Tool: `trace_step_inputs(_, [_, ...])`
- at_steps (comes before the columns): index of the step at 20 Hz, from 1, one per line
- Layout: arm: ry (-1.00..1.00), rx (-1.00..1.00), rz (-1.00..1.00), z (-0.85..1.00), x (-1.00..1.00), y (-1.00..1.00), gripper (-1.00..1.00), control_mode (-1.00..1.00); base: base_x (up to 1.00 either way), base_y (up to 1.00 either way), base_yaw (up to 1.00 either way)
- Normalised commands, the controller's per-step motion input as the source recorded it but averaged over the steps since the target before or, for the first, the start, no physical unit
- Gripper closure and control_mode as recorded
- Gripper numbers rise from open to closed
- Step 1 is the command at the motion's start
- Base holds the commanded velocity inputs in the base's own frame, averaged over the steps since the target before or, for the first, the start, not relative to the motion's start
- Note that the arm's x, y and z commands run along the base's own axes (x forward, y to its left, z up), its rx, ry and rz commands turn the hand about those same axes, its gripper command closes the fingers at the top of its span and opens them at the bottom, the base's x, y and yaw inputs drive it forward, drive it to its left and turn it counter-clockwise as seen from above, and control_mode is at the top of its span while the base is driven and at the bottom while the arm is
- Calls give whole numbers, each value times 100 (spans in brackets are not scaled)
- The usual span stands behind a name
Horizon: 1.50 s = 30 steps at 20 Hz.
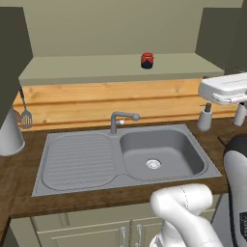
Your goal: From the different types of pastries on the counter, select a croissant and place it on the cutting board. Then retrieve a jar of jam from the cabinet and place it alongside the croissant on the cutting board.
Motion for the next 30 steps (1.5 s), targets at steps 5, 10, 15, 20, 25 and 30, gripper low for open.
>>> trace_step_inputs(5, [33,15,-6,19,42,-2,-100,-100,0,0,0])
trace_step_inputs(10, [31,2,0,3,24,-1,-100,-100,0,0,0])
trace_step_inputs(15, [7,1,0,0,8,0,-100,-100,0,0,0])
trace_step_inputs(20, [-2,0,0,0,0,0,-100,-100,0,0,0])
trace_step_inputs(25, [-8,0,3,-13,13,0,-100,-100,0,0,0])
trace_step_inputs(30, [-2,0,1,-9,23,0,-100,-100,0,0,0])
